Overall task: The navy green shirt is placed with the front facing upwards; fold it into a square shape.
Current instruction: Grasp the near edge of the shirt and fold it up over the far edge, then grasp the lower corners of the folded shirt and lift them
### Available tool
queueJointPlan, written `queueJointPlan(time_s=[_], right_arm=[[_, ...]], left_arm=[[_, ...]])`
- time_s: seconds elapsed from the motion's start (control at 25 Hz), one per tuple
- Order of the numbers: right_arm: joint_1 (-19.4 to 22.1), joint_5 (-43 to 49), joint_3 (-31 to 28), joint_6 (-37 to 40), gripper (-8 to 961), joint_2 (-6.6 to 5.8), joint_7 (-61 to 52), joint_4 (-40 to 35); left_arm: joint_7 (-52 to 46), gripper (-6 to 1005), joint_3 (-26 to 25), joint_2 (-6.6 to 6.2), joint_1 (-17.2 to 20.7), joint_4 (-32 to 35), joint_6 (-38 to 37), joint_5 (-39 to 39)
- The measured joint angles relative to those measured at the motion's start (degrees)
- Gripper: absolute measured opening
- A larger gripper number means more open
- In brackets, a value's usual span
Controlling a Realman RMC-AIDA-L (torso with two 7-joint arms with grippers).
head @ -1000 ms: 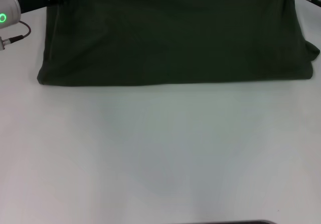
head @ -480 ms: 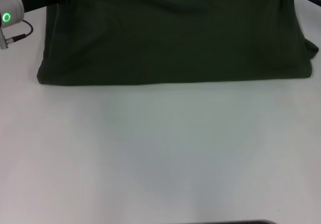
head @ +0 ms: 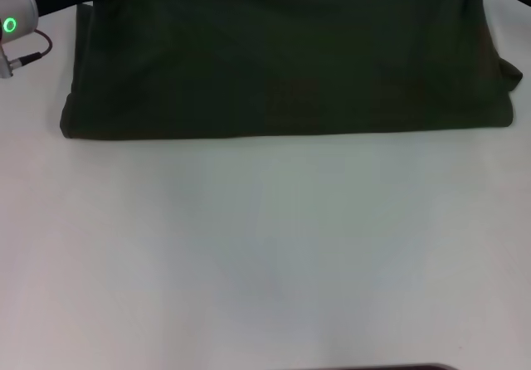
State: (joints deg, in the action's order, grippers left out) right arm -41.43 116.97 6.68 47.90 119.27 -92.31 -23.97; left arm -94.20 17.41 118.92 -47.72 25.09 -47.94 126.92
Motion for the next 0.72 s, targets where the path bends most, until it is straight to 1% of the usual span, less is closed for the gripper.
queueJointPlan(time_s=[0.2, 0.28, 0.32, 0.4, 0.6, 0.72], right_arm=[[-0.1, 0.0, 0.5, -0.9, 20, 0.01, 0.4, 0.3], [-0.2, 0.0, 1.6, -0.9, 99, 0.0, 0.7, 0.3], [-0.2, 0.0, 2.2, -0.9, 139, 0.0, 0.7, 0.3], [-0.4, 0.0, 3.3, -1.2, 218, 0.01, 0.7, 0.3], [-0.7, -0.2, 3.6, -2.4, 467, 0.07, 0.6, 0.4], [-0.4, -1.4, 3.6, -2.5, 505, 0.08, 0.7, 0.4]], left_arm=[[1.5, 39, 0.0, 2.32, 0.3, 1.1, 3.9, -0.1], [3.2, 78, 0.0, 3.21, 0.4, 1.3, 6.0, -0.8], [3.4, 98, 0.0, 3.43, 0.5, 1.3, 6.8, -1.1], [3.6, 136, 0.0, 3.69, 0.6, 1.2, 8.3, -1.8], [3.7, 234, 0.1, 3.89, 0.8, 1.2, 11.5, -4.5], [5.3, 354, 0.1, 4.44, 1.2, 1.8, 14.1, -7.3]])
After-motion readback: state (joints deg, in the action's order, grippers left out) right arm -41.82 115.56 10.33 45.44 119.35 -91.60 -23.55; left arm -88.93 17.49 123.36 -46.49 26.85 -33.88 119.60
